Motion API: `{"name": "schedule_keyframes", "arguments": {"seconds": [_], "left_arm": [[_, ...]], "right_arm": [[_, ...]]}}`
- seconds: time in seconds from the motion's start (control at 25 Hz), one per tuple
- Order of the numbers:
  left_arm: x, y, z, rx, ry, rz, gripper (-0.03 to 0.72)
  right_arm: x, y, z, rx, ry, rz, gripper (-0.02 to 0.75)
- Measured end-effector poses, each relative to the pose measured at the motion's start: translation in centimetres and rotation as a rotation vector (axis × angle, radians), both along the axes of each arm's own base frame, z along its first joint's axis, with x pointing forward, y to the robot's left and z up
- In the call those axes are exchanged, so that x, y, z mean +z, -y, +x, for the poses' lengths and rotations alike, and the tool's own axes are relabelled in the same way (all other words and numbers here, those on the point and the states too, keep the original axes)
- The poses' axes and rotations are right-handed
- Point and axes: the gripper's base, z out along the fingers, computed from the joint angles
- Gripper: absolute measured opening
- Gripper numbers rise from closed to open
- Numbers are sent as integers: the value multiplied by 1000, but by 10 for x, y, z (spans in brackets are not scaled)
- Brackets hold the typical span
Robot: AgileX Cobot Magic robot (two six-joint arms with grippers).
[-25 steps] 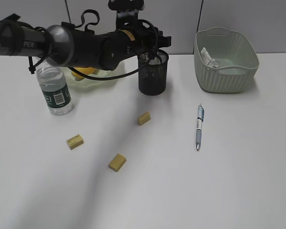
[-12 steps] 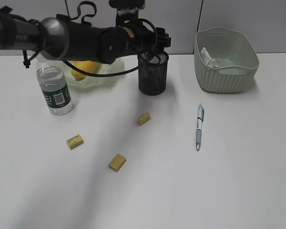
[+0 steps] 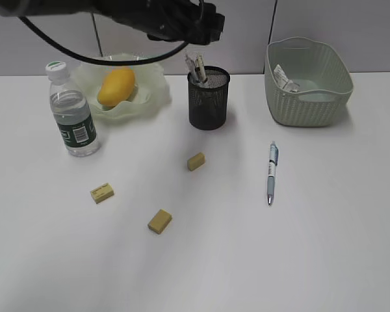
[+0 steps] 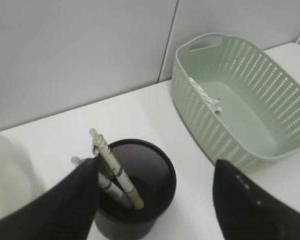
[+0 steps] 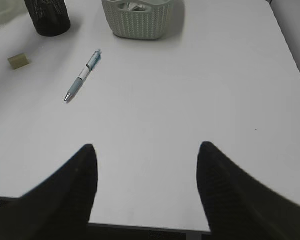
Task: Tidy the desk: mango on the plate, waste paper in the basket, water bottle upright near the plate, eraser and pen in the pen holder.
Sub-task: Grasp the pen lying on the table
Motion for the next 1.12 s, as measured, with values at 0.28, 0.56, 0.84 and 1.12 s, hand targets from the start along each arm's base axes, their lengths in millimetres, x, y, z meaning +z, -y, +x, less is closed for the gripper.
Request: {"name": "schedule_keyframes", "arguments": {"seconds": [0.28, 0.56, 0.84, 1.12], "left_arm": [[50, -23, -26, 0, -65, 41, 539], [79, -84, -31, 104, -182, 101, 533], [91, -161, -25, 276, -261, 198, 533], [88, -219, -19, 417, -350, 221, 533]], "right_arm": [[0, 0, 0, 0, 0, 0, 496], [0, 0, 0, 0, 0, 0, 495], [0, 0, 0, 0, 0, 0, 495], [0, 0, 0, 0, 0, 0, 495]]}}
